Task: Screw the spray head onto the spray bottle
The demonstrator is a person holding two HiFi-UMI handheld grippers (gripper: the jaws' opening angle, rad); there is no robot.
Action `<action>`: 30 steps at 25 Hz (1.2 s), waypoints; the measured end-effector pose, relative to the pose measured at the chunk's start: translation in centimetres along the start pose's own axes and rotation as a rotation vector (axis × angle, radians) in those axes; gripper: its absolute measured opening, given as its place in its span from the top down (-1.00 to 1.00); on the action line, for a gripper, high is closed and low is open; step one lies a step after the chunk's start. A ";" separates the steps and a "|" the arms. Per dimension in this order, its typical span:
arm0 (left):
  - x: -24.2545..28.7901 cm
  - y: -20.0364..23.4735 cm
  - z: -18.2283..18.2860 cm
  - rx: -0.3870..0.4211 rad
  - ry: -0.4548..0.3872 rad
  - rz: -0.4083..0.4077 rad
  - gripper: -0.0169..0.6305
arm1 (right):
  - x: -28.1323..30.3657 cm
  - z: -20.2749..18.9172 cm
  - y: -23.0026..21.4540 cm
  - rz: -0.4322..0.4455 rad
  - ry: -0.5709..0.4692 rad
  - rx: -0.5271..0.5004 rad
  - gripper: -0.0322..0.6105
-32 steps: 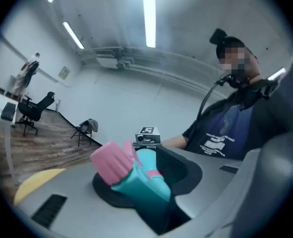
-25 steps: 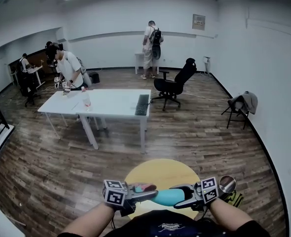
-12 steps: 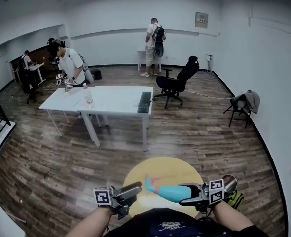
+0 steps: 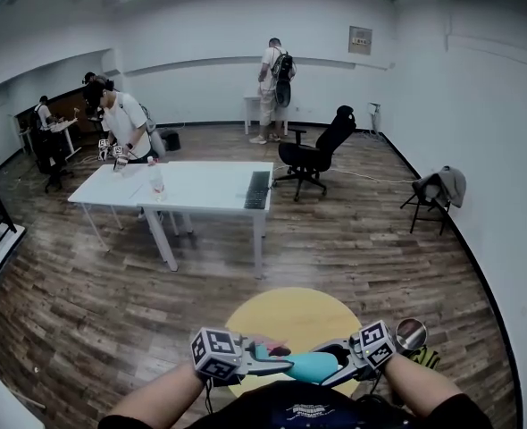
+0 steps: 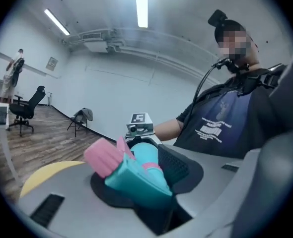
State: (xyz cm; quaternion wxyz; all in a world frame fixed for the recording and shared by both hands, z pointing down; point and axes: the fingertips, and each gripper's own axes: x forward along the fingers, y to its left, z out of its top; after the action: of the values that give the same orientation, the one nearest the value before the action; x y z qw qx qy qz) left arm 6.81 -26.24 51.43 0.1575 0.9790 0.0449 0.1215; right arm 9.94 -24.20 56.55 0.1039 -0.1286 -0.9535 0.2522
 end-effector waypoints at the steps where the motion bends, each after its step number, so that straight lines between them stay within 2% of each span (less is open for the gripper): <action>1: -0.4 0.3 0.5 -0.059 -0.068 0.001 0.39 | -0.3 0.8 -0.1 -0.003 -0.052 0.008 -0.47; 4: -3.0 2.1 2.7 -0.264 -0.380 0.037 0.35 | -2.1 4.1 -0.6 -0.033 -0.273 0.040 -0.46; 6: -6.9 4.5 3.2 -0.443 -0.679 0.074 0.10 | -4.0 5.4 -1.4 -0.068 -0.436 0.075 -0.46; 8: -11.3 7.0 1.6 -0.626 -0.948 0.099 -0.12 | -6.1 5.6 -2.1 -0.087 -0.589 0.124 -0.46; 9: -12.7 7.8 0.4 -0.681 -1.017 0.115 -0.12 | -6.9 5.4 -2.3 -0.096 -0.633 0.141 -0.46; 10: -13.5 8.1 -0.7 -0.705 -1.034 0.134 -0.12 | -7.3 5.1 -2.4 -0.108 -0.645 0.150 -0.46; 11: -13.6 8.0 -1.4 -0.703 -1.011 0.148 -0.13 | -7.3 4.7 -2.4 -0.123 -0.622 0.149 -0.46; 13: -12.2 6.7 -1.2 -0.638 -0.897 0.135 -0.13 | -6.3 3.7 -2.3 -0.154 -0.503 0.122 -0.46; 15: -9.1 4.8 -0.3 -0.523 -0.714 0.085 -0.13 | -4.4 3.0 -2.0 -0.171 -0.340 0.073 -0.46; 17: -5.4 3.1 -0.1 -0.362 -0.470 0.061 -0.10 | -2.5 2.5 -1.7 -0.161 -0.182 0.014 -0.46; 18: -4.0 2.7 -0.4 -0.276 -0.351 0.067 0.21 | -1.8 2.3 -1.5 -0.152 -0.108 -0.017 -0.46; 19: -3.1 2.3 -0.8 -0.199 -0.255 0.070 0.44 | -1.4 2.0 -1.4 -0.144 -0.042 -0.044 -0.46; 21: -2.2 1.2 -1.3 -0.065 -0.125 0.048 0.44 | -1.3 1.4 -0.8 -0.121 0.042 -0.081 -0.46; 24: -1.3 -0.2 -1.6 0.111 -0.002 0.027 0.43 | -1.7 0.9 0.0 -0.086 0.073 -0.091 -0.46; 26: -0.5 -0.4 -2.0 0.165 0.057 0.033 0.43 | -2.1 0.5 0.2 -0.078 0.054 -0.074 -0.46; 28: -0.2 -0.4 -2.2 0.135 0.056 0.037 0.43 | -2.5 0.6 0.3 -0.066 0.002 -0.045 -0.45; 30: -0.7 0.0 -1.2 -0.016 -0.064 0.033 0.42 | -3.1 1.7 0.2 -0.042 -0.120 0.011 -0.45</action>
State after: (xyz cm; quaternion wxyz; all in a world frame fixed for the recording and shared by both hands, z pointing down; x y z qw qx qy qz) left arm 5.82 -25.93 52.41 0.1646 0.9817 0.0229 0.0930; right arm 12.47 -25.72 54.56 0.0524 -0.0926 -0.9591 0.2624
